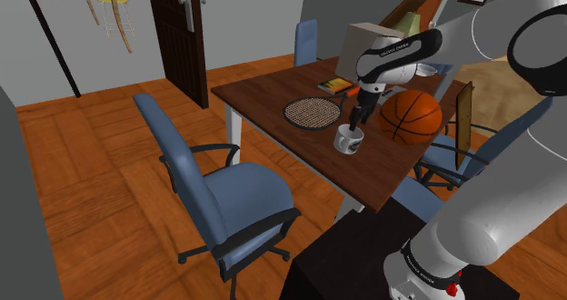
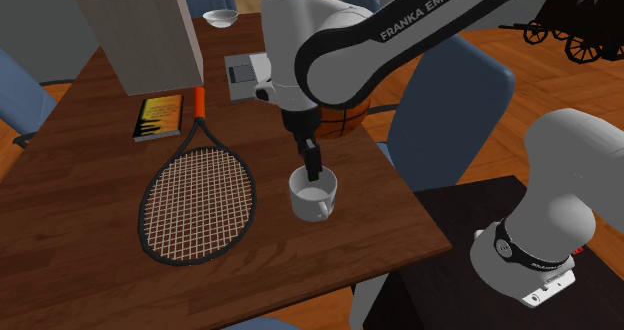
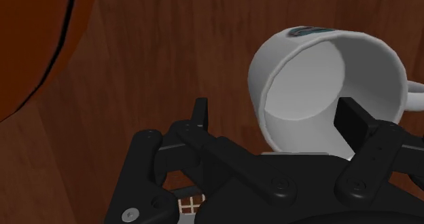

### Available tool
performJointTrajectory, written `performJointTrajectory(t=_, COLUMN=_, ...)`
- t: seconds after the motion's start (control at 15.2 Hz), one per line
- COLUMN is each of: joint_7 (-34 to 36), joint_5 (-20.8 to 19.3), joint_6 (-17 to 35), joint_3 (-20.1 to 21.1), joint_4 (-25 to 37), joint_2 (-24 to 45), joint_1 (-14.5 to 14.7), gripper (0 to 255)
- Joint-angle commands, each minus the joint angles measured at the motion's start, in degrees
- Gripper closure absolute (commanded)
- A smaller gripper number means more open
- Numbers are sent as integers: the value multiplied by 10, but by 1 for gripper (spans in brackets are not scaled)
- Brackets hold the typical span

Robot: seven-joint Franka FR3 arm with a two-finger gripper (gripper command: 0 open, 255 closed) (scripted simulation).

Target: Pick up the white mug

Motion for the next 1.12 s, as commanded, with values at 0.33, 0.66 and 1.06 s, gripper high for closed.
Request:
performJointTrajectory(t=0.33, joint_7=-18, joint_5=20, joint_6=50, joint_3=-3, joint_4=-18, joint_2=36, joint_1=-2, gripper=0)
performJointTrajectory(t=0.66, joint_7=-18, joint_5=19, joint_6=50, joint_3=-3, joint_4=-19, joint_2=35, joint_1=-2, gripper=255)
performJointTrajectory(t=1.06, joint_7=-18, joint_5=20, joint_6=50, joint_3=-3, joint_4=-18, joint_2=36, joint_1=-2, gripper=255)
